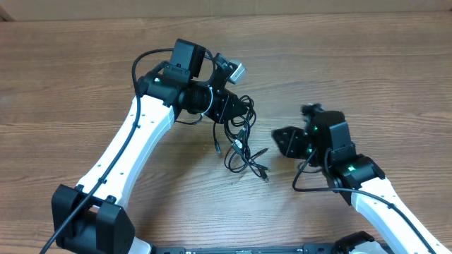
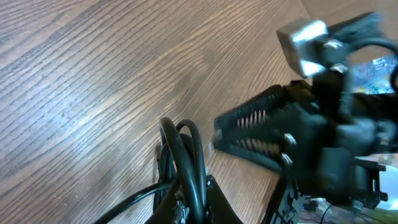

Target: Untangle cables

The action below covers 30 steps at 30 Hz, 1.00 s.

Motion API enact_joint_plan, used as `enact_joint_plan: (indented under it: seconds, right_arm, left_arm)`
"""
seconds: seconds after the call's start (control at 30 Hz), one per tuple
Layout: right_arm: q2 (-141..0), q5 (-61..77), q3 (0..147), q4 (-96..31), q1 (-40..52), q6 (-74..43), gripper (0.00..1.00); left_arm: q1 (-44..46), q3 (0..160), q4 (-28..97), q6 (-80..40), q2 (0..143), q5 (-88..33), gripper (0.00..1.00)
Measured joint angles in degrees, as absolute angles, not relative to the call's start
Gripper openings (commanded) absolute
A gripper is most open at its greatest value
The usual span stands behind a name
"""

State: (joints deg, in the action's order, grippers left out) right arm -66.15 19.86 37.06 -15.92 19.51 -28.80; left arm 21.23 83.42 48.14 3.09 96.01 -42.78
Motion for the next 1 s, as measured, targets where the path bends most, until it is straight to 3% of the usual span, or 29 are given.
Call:
enact_joint_plan:
  seconds: [0.1, 0.23, 0.43, 0.77, 1.0]
  right_arm:
    - [-66.2, 28.4, 37.1, -11.7, 19.5, -25.2, 0.25]
    - [-66.2, 34.4, 37.1, -11.1, 19.5, -22.8, 0.21]
    - [-66.2, 36.2, 37.1, -11.2, 19.5, -22.1, 0.20]
    - [-66.2, 36.9, 37.1, -10.8, 19.5, -21.6, 0.04]
    - [-66.2, 36.8, 37.1, -10.7, 19.5, -21.4, 0.04]
  left_arm:
    - [21.2, 83.4, 48.1, 3.1, 96.0, -43.0, 0.04]
    - [21.2, 83.4, 48.1, 3.0, 96.0, -45.9, 0.04]
    - [21.4, 83.4, 48.1, 2.9, 96.0, -49.2, 0.04]
    - [23.5, 83.4, 48.0, 2.9, 96.0, -50.5, 0.04]
    - [23.7, 83.4, 48.0, 2.9, 96.0, -50.5, 0.04]
